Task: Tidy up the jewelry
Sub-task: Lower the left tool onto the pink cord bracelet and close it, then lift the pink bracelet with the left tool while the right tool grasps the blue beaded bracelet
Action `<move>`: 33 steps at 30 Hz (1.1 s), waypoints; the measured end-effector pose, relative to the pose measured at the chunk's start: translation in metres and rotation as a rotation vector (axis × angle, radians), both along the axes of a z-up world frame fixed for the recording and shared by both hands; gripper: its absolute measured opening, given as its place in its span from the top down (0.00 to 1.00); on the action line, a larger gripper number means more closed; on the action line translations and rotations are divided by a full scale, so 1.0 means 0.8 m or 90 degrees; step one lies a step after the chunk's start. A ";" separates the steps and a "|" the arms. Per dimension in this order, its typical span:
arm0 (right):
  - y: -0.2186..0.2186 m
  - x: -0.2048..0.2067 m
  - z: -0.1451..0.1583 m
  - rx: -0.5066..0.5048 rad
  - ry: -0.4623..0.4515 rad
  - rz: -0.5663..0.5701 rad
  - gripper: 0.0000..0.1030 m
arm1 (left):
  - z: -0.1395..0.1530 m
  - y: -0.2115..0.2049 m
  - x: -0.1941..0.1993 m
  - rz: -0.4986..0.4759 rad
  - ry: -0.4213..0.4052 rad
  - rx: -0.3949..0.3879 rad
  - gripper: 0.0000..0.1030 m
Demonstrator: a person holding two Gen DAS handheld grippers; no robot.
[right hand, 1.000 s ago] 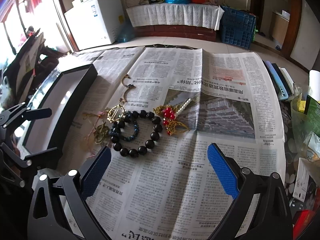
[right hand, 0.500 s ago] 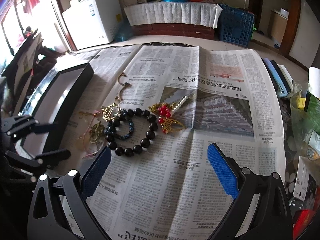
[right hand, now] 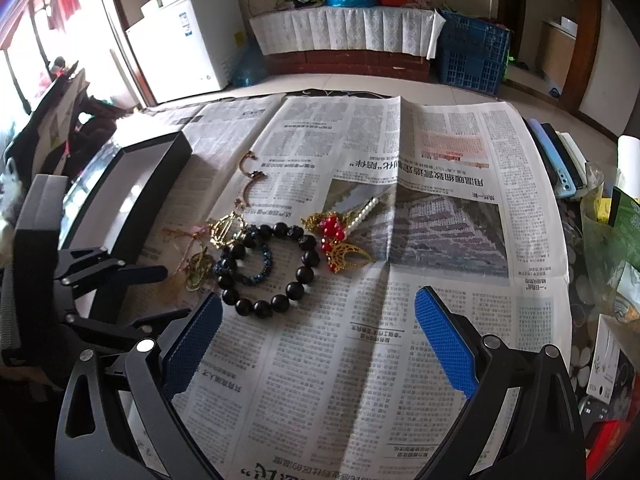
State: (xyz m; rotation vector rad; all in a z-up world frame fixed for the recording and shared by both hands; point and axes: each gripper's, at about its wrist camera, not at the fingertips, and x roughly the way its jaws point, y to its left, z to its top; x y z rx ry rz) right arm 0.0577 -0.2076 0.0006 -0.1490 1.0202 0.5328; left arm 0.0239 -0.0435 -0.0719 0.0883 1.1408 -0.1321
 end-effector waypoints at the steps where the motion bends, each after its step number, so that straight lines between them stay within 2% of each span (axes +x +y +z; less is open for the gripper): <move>1: 0.000 0.000 0.001 0.000 -0.001 -0.001 0.05 | 0.000 0.001 0.000 0.000 0.000 0.007 0.68; 2: 0.000 0.000 0.001 0.001 -0.001 -0.001 0.05 | -0.001 0.003 -0.001 -0.002 0.003 0.008 0.75; 9: 0.001 0.000 0.000 -0.001 0.001 -0.002 0.05 | 0.009 0.019 -0.012 -0.007 0.001 -0.006 0.80; 11: 0.001 0.000 0.000 0.000 0.001 -0.002 0.05 | 0.021 0.028 -0.015 0.000 -0.010 -0.028 0.96; 16: 0.005 0.000 -0.002 -0.003 0.002 0.000 0.05 | 0.058 0.044 -0.029 -0.001 -0.060 -0.073 0.96; 24: 0.014 0.000 -0.005 -0.009 0.005 0.007 0.05 | 0.094 0.047 -0.036 -0.020 -0.123 -0.120 0.96; 33: 0.029 -0.002 -0.012 -0.011 0.010 0.026 0.05 | 0.144 0.050 -0.037 -0.021 -0.230 -0.126 0.96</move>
